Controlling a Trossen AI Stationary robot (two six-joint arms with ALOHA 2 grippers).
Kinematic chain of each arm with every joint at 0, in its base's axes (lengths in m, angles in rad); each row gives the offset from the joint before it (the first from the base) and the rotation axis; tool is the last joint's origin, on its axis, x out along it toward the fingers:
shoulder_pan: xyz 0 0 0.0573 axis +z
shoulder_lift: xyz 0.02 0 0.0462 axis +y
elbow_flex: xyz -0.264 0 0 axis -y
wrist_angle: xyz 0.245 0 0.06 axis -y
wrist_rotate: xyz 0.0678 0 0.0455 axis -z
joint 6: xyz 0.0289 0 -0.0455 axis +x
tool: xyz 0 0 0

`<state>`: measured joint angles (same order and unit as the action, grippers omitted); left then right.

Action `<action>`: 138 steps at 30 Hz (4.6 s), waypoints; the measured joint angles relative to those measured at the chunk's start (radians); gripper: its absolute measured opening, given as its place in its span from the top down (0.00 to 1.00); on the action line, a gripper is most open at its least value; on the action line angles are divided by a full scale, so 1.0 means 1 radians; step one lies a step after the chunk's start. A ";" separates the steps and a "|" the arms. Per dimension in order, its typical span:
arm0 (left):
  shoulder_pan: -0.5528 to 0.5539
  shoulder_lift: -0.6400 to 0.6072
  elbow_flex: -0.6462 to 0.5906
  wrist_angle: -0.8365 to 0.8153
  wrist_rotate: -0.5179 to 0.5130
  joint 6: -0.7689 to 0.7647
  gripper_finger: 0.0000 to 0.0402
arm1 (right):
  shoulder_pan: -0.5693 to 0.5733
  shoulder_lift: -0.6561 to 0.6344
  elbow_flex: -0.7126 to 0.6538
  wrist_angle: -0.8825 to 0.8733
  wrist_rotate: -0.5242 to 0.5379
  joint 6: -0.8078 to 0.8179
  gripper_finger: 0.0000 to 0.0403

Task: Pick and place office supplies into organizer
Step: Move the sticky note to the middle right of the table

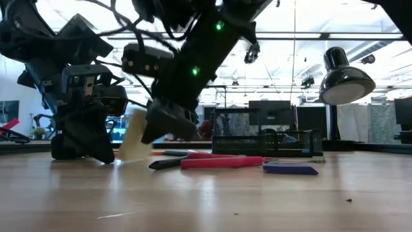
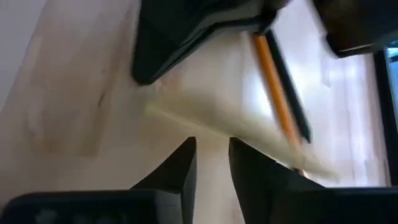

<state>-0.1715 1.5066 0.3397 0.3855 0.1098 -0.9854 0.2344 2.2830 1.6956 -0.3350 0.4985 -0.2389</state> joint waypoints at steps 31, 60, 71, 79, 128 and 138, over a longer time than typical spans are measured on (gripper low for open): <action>0.079 -0.187 -0.008 -0.175 -0.084 0.127 1.00 | -0.176 -0.023 0.053 -0.248 -0.480 0.476 0.55; 0.146 -0.039 -0.008 -0.076 -0.041 0.159 1.00 | -0.281 -0.007 0.070 -0.223 -0.636 0.340 0.57; 0.151 -0.038 -0.007 -0.049 -0.033 0.157 1.00 | -0.287 0.022 0.071 -0.203 -0.584 0.328 0.57; 0.152 -0.037 -0.007 -0.049 -0.031 0.157 1.00 | -0.289 0.023 0.101 -0.209 -0.539 0.174 0.57; 0.165 -0.499 -0.004 -0.542 -0.164 0.262 1.00 | -0.244 0.049 0.391 -0.596 -0.522 0.407 0.94; 0.166 -0.611 -0.006 -0.605 -0.199 0.267 1.00 | -0.230 -0.004 0.656 -1.170 -0.227 0.862 0.94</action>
<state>-0.0059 0.8956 0.3336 -0.2198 -0.0893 -0.7181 0.0049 2.2787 2.3512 -1.5052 0.2712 0.6228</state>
